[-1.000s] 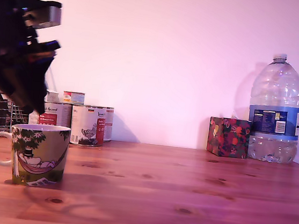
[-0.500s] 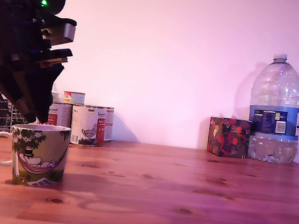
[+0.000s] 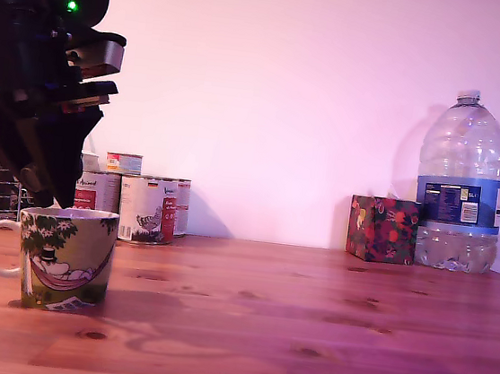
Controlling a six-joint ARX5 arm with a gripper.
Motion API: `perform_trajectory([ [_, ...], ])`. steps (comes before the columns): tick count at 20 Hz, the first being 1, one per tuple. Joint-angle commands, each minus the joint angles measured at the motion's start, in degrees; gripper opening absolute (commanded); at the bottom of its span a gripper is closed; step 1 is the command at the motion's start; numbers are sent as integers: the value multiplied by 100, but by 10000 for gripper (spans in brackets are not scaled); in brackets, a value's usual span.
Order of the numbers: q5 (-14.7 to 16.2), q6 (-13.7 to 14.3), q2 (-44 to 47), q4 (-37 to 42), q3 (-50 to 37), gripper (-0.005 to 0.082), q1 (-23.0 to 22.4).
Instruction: Pick up the coffee capsules from the table one by one and drop them inside the nearest coffee cup
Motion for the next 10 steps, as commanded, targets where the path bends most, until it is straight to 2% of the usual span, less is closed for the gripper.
perform_trajectory([
  [1,15,-31,22,52,4,238,-4],
  [4,15,-28,22,302,4,551,-4],
  [5,7,-31,22,435,4,599,-4],
  [10,-7,-31,22,590,4,602,-7],
])
